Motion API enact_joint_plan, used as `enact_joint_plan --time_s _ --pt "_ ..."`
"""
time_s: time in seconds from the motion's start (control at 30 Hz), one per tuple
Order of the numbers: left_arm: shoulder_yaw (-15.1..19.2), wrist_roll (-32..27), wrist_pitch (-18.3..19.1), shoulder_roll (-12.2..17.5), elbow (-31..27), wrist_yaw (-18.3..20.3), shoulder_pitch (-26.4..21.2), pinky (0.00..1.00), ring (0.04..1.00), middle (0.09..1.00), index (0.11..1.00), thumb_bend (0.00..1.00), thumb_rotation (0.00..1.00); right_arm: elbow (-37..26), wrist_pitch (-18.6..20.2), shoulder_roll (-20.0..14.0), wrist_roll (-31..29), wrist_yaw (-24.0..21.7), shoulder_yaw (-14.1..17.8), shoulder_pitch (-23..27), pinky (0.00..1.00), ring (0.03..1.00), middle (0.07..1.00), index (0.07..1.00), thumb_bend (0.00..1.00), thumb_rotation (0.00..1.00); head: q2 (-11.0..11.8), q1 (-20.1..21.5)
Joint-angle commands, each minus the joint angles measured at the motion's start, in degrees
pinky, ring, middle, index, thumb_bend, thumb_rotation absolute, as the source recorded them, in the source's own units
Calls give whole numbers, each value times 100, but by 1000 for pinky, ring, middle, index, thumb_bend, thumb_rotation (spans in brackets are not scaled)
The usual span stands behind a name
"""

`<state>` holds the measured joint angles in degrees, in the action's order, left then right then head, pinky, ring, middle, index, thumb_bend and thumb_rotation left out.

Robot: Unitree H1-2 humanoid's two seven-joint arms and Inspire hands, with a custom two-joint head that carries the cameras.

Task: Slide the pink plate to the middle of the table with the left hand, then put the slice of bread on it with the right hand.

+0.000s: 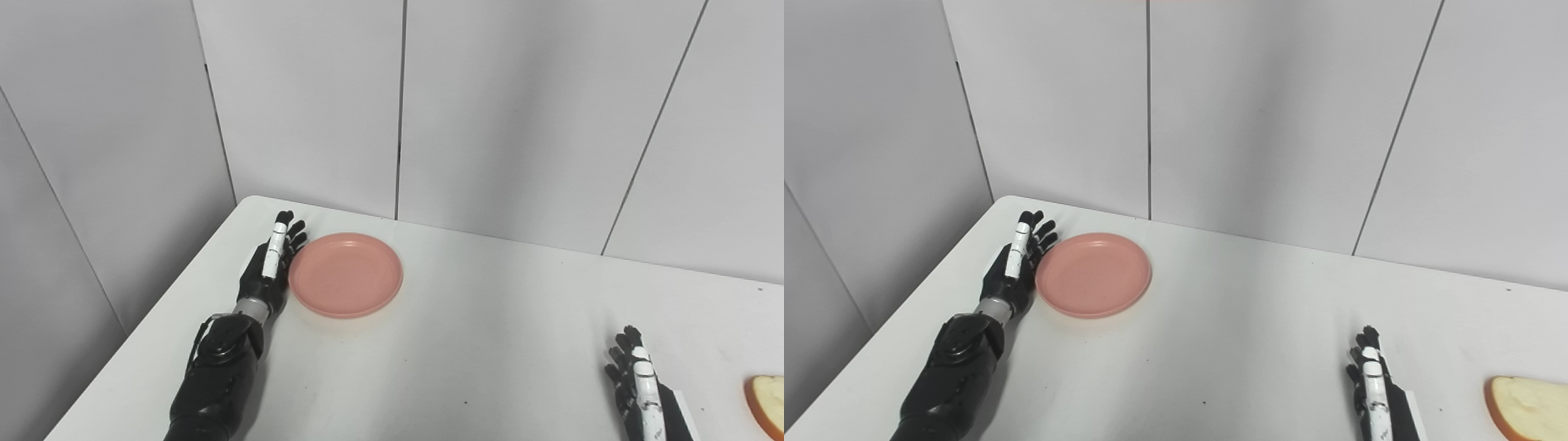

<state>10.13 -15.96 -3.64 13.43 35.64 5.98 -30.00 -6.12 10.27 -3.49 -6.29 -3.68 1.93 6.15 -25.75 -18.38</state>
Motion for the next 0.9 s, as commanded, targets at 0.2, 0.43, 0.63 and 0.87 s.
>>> enact_joint_plan --time_s 0.2,0.43,0.63,0.87 --pt "-224 -28 461 -353 -467 232 28 948 957 953 974 847 899 -21 -80 -25 171 -22 -119 5 1000 1000 1000 1000 114 1000 -6 279" --pt "-450 55 670 -672 -865 181 122 955 953 953 974 820 945 351 -475 -65 290 -50 -157 1 998 997 1000 1000 169 1000 -58 1094" --pt "-621 199 786 -845 -972 266 144 956 948 955 974 805 962 703 -798 -79 388 -24 -215 45 985 990 1000 1000 240 1000 -95 1413" --pt "-837 222 809 -1076 -1030 339 219 991 973 973 983 765 971 897 -841 -45 494 58 -218 121 944 958 985 994 267 1000 -128 1758"
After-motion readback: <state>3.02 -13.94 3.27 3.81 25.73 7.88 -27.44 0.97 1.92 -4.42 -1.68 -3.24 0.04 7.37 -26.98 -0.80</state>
